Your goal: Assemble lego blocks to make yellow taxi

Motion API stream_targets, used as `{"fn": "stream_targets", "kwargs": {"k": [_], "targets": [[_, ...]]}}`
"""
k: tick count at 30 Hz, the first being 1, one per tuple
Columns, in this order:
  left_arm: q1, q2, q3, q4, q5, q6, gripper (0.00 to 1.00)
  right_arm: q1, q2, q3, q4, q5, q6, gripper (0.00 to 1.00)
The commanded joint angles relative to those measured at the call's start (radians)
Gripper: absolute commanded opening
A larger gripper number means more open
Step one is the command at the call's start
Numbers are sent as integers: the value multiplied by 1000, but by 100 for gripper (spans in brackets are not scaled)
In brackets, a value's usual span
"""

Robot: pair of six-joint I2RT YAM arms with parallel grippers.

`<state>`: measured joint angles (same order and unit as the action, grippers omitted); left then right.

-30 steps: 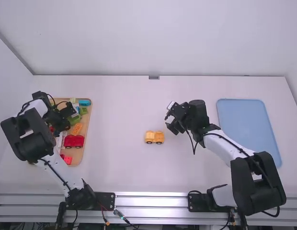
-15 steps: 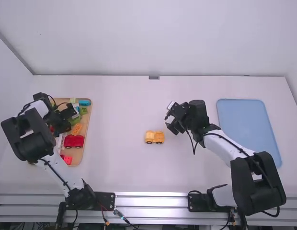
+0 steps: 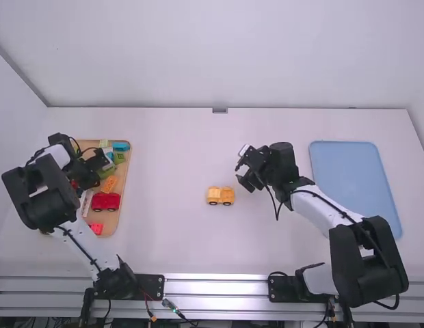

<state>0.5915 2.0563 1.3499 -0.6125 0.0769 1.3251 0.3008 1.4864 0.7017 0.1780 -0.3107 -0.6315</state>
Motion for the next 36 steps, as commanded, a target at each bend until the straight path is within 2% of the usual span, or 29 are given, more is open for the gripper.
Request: {"fn": "stream_targets", "kwargs": {"k": [1, 8, 12, 17, 19, 22, 26, 32, 36], "targets": [[-5, 1, 24, -10, -11, -83, 30, 2, -18, -1, 1, -6, 7, 99], [-4, -1, 92, -74, 105, -109, 29, 1, -18, -1, 1, -5, 7, 99], [-16, -3, 135, -72, 113, -258, 26, 2, -18, -1, 2, -6, 6, 99], [-53, -25, 162, -63, 114, -422, 7, 2, -18, -1, 6, -6, 8, 99], [-78, -40, 159, -56, 114, -452, 2, 1, -21, -1, 9, -10, 7, 99], [-112, -64, 143, -49, 104, -472, 2, 1, -31, -1, 8, -32, 7, 99], [-185, -138, 83, -30, 58, -510, 2, 2, -56, -1, 0, -67, 8, 99], [-357, -376, -112, 89, 37, -474, 2, 1, -108, -1, -26, -59, 95, 99], [-443, -476, -188, 129, 64, -456, 2, -13, -121, -2, -31, -60, 127, 99]]}}
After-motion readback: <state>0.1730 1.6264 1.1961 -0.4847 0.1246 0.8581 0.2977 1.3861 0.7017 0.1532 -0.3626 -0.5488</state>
